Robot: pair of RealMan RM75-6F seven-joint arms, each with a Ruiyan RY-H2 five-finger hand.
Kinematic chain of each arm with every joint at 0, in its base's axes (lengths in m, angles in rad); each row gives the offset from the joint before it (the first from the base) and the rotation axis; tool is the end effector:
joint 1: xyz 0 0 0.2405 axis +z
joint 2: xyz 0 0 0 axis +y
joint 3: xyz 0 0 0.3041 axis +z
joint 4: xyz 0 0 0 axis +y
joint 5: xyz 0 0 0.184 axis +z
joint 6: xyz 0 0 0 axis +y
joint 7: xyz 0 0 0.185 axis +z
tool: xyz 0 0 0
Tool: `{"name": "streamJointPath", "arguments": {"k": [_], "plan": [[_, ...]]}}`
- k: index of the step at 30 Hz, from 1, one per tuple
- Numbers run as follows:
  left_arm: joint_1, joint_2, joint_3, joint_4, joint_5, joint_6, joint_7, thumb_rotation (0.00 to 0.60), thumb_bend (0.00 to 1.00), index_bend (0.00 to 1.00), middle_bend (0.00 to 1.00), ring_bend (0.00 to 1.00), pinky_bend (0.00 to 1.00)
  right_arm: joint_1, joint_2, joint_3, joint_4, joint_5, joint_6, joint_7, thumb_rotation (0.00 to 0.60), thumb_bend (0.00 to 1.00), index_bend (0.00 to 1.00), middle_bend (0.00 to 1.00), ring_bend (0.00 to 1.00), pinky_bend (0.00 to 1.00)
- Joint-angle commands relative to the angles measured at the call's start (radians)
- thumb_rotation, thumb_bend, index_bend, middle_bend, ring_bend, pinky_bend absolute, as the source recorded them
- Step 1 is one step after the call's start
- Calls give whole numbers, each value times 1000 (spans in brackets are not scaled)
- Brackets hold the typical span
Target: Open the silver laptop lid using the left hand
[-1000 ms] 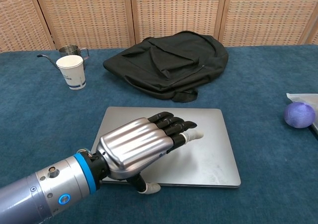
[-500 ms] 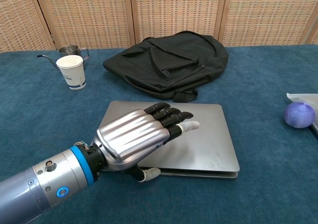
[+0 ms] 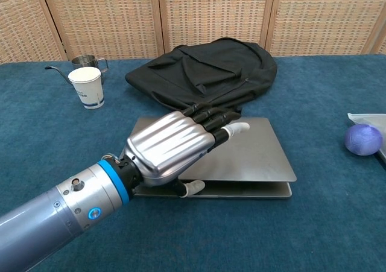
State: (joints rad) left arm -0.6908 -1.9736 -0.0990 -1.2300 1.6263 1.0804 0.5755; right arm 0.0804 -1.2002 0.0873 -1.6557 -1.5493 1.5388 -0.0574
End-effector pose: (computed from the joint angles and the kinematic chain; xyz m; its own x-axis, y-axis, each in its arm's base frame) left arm -0.0814 0.3108 -0.1328 0.5884 -0.0812 0.8045 0.5183 -0.7257 -0.4524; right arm -0.3175 -0.2269 0.1852 0.3298 0.0808 0.9406 -0.9405 -0.0586 0.3348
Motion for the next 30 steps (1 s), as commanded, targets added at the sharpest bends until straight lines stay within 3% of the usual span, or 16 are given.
{"name": "streamJointPath", "arguments": {"k": [1,6,10,18,25,30], "plan": [[-9,-1,-11,0,-1,7,7,600,405,0,0,0,0,7,-5,-10,22,-27,-1,12,600,0,0,0,0,0],[-23,3,-35,-2,-15,11,19,600,493,0,0,0,0,19,-19,-30,70,-58,-18,28,600,0,22,10,0,42],[-34,10,-55,-10,-35,5,27,600,492,0,0,0,0,38,-20,-56,111,-90,-55,63,600,30,129,129,72,226],[-42,28,-69,-40,-54,17,32,600,491,0,0,0,0,103,-46,-98,215,-209,-91,142,600,476,246,267,234,365],[-50,50,-79,-62,-66,26,47,600,490,0,0,0,0,174,-61,-140,242,-333,-102,220,600,725,287,317,292,413],[-55,69,-86,-79,-76,32,50,600,489,0,0,0,0,234,-88,-157,246,-393,-155,188,600,926,288,307,293,416]]}}
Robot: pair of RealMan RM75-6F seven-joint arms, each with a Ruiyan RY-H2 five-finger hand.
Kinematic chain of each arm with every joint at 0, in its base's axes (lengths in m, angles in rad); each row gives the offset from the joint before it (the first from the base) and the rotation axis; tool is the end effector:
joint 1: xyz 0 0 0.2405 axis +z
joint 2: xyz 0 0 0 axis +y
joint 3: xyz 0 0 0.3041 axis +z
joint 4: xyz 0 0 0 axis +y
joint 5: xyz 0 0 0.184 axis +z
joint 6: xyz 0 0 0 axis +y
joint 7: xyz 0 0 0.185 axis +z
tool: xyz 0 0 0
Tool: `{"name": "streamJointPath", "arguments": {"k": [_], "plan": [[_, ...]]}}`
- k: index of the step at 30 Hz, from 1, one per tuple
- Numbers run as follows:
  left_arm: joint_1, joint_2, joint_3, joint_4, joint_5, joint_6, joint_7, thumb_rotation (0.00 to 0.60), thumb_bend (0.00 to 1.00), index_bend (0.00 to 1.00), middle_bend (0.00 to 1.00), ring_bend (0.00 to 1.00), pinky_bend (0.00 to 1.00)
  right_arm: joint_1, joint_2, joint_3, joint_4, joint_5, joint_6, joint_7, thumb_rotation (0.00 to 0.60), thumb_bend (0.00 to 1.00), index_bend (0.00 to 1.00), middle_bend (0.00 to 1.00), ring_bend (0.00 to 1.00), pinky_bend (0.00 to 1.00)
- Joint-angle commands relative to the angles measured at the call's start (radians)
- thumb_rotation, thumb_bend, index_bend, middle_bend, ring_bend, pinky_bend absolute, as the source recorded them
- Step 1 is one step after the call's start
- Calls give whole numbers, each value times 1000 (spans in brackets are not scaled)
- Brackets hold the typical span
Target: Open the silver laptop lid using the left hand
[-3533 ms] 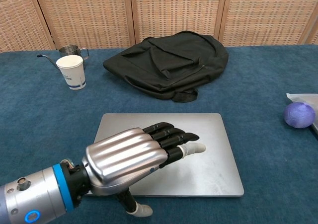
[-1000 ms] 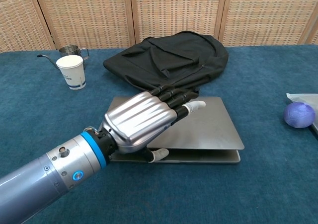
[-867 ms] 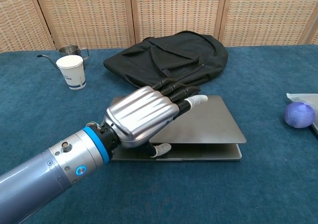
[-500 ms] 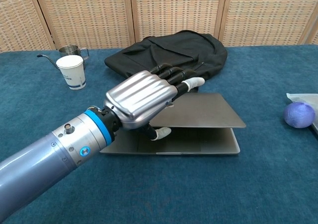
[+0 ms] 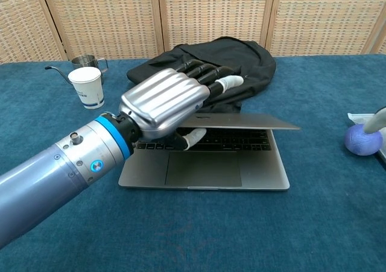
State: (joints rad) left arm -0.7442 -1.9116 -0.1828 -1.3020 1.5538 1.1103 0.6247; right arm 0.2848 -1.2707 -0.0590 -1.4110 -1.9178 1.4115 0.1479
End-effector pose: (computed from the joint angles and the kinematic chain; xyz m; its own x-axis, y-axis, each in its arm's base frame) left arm -0.0654 0.3449 -0.0945 0.5511 -0.1476 0.8213 0.5590 -0.6654 -0.4947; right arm -0.2745 -0.2455 0.1023 0.4105 -0.1455 0.9002 -0.7857 -0.5574 0.2683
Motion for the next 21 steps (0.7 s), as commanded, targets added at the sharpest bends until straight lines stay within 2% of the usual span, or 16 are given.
{"name": "streamJointPath", "arguments": {"k": [1,3,8,12,21], "plan": [[-3,10,-3,-10,-6,3,0,600,489,0,0,0,0,38,-24,-11,-1,-30,-35,-23,600,947,288,300,293,416],[-4,18,-5,-15,-10,5,3,600,488,0,0,0,0,58,-44,-7,0,-33,-56,-44,600,992,284,272,283,416],[-8,27,-6,-20,-20,7,5,600,488,0,0,0,0,96,-92,11,19,-20,-116,-134,600,1000,243,220,231,416],[-10,31,-7,-20,-28,7,-1,600,488,0,0,0,0,112,-122,25,27,-4,-149,-193,600,1000,235,211,224,416],[-14,48,-5,-25,-41,12,-22,600,488,0,0,0,0,162,-203,47,27,80,-298,-373,600,1000,233,209,222,416]]}}
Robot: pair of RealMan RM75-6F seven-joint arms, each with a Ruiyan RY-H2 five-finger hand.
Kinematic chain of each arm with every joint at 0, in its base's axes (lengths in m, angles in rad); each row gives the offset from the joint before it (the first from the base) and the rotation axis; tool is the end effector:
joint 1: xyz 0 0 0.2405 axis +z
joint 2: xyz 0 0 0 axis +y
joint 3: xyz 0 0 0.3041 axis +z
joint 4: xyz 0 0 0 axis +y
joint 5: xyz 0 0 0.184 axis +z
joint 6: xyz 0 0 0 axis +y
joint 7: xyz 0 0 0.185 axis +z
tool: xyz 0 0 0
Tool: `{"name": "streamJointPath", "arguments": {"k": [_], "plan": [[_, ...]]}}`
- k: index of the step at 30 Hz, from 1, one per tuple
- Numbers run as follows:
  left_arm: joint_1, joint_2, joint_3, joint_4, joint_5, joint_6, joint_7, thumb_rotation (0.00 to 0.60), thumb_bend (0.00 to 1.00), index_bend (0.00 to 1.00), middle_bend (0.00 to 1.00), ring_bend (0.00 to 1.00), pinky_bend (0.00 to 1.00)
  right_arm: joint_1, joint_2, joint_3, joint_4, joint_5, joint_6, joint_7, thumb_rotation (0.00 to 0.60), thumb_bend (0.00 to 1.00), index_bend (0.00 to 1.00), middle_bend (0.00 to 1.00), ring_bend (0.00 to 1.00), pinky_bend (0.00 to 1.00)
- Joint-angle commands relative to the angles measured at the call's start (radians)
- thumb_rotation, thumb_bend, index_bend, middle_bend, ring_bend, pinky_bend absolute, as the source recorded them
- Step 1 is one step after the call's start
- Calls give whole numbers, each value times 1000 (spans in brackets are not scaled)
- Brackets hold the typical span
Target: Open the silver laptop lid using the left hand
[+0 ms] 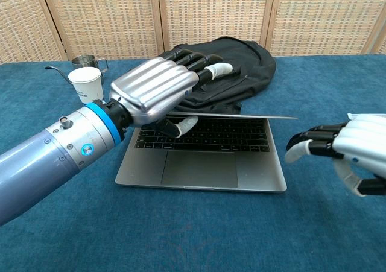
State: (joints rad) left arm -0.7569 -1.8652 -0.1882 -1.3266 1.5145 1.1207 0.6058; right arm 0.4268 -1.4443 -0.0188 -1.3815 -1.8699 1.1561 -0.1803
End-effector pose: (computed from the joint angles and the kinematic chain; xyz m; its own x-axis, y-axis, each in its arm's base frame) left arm -0.0714 0.3576 -0.0783 0.5452 -0.1399 0.8265 0.5843 -0.6436 -0.4944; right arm -0.2400 -0.2814 0.0146 0.6445 -0.0820 0.7602 -0.5983 -0.6732 0.4346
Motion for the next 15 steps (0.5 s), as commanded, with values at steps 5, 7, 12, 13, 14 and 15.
{"name": "streamJointPath", "arguments": {"k": [5,7,12,13,14,15], "plan": [[-5,3,1,2,-5,4,-17,600,487,0,0,0,0,30,-61,3,-8,59,-86,-121,600,1000,233,209,222,416],[-7,3,3,3,-3,8,-20,600,487,0,0,0,0,38,-82,7,-17,86,-118,-160,600,1000,233,209,222,416],[-10,9,5,5,-6,10,-22,600,487,0,0,0,0,49,-95,21,-85,167,-180,-208,600,1000,229,206,222,416],[-11,9,5,6,-7,10,-24,600,487,0,0,0,0,50,-95,22,-97,179,-188,-220,600,1000,225,203,222,416],[-12,9,6,7,-9,10,-26,600,487,0,0,0,0,53,-96,24,-110,194,-198,-237,600,1000,220,198,222,416],[-13,9,6,7,-10,11,-27,600,487,0,0,0,0,55,-99,27,-116,205,-203,-252,600,1000,215,194,222,416]]}}
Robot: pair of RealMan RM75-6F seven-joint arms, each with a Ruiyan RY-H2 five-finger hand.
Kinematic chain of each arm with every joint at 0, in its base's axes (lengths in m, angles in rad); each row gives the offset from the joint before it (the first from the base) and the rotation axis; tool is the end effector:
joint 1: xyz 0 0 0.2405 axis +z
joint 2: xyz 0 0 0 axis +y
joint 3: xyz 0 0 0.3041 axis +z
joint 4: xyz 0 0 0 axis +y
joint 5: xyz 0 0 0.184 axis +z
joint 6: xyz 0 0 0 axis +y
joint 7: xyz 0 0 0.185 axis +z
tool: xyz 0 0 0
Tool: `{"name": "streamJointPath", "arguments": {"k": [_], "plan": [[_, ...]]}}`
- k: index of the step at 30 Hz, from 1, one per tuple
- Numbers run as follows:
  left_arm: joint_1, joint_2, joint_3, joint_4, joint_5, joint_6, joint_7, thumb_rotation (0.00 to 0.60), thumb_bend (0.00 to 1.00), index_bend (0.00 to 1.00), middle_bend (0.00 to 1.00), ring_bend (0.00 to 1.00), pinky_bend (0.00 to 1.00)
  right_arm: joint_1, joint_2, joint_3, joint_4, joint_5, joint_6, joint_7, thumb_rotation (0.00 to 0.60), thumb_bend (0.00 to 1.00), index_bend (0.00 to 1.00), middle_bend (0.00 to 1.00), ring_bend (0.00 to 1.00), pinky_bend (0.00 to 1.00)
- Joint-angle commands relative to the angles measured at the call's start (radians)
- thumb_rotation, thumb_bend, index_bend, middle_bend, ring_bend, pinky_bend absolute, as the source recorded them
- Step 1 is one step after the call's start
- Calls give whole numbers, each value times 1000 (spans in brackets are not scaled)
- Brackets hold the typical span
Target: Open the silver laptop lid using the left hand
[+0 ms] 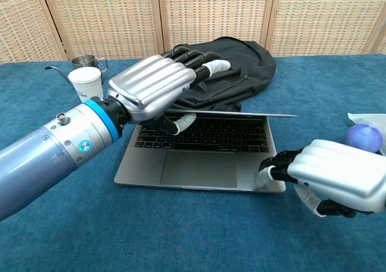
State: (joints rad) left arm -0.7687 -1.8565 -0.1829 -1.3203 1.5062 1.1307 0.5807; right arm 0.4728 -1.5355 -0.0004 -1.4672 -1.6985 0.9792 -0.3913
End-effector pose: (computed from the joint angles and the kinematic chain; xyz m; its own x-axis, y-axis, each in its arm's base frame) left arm -0.0718 0.3617 -0.0751 0.5362 -0.1365 0.8330 0.5919 -0.6427 -0.4863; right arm -0.2194 -0.2832 -0.0359 0.6969 -0.1637 0.6983 -0.5958 -0.6741 0.4366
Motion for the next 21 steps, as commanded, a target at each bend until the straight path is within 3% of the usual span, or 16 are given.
{"name": "streamJointPath", "arguments": {"k": [1,12,21], "plan": [[-2,-1,0,2,-2,2,-4,600,487,0,0,0,0,11,-11,12,-35,45,-32,-54,600,1000,214,194,222,416],[-4,9,3,6,-7,13,-17,600,487,0,0,0,0,39,-15,21,-62,157,-94,-133,600,1000,213,193,222,416],[3,34,6,23,-13,23,-39,600,487,0,0,0,0,50,-3,9,-69,172,-88,-132,600,1000,213,193,222,416]]}}
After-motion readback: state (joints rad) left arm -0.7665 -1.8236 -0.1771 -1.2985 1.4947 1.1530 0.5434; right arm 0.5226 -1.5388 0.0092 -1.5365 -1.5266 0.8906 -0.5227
